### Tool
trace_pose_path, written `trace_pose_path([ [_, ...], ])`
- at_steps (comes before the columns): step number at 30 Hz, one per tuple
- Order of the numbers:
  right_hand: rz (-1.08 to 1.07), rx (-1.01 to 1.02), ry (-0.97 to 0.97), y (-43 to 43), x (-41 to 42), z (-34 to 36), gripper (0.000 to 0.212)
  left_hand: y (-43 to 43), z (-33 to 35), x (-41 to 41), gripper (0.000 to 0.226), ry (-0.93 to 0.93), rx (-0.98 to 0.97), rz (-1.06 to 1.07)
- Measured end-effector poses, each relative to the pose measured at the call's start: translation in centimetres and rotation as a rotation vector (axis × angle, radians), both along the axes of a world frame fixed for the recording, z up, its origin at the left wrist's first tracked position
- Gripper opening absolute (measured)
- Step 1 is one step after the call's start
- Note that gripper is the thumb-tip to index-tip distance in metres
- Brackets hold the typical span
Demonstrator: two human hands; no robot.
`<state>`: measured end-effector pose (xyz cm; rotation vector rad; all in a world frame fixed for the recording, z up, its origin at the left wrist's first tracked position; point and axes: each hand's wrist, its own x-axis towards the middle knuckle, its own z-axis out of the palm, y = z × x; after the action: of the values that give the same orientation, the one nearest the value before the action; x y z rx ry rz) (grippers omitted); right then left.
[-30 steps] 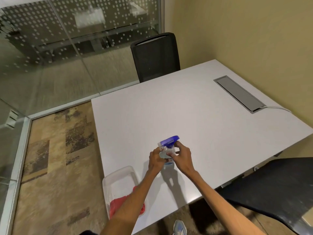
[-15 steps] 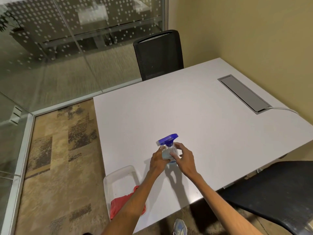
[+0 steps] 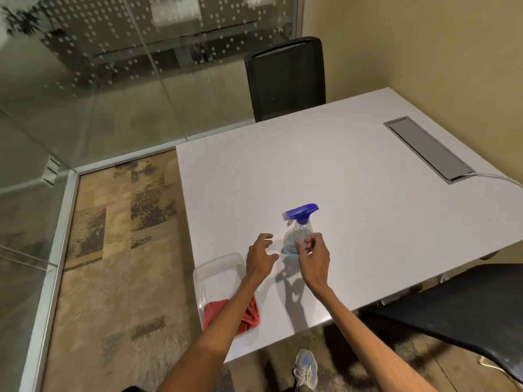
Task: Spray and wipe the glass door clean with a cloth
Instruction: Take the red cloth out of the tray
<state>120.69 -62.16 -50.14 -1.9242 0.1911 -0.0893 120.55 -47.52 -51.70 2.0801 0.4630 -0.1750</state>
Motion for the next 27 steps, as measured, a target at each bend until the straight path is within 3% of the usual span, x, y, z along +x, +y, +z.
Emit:
trace_pose_path([
  [4, 0.072, 0.003, -0.016, 2.7, -1.4, 0.7, 0.035, 2.9, 0.9, -2.7, 0.034, -0.102, -0.08, 0.155],
  [8, 0.151, 0.001, -0.023, 5.5, -2.6, 0.7, 0.038, 5.5, 1.4, -5.3, 0.04, -0.261, 0.002, 0.263],
  [14, 0.33, -0.165, 0.116, 9.9, -4.3, 0.2, 0.029, 10.7, 1.1, -8.7, 0.048, -0.29, 0.131, 0.361],
  [19, 0.5, -0.361, 0.14, 12.0, -5.6, -1.3, 0.015, 13.0, -0.4, -12.2, 0.034, -0.225, 0.385, 0.166],
  [22, 0.665, -0.699, 0.096, 12.3, -6.2, -2.6, 0.033, 13.1, -0.3, -13.6, 0.026, -0.187, 0.559, -0.05],
  [27, 0.827, -1.095, 0.087, 12.0, -6.7, -4.1, 0.062, 12.6, -0.9, -14.5, 0.053, 0.172, 0.793, -0.304],
])
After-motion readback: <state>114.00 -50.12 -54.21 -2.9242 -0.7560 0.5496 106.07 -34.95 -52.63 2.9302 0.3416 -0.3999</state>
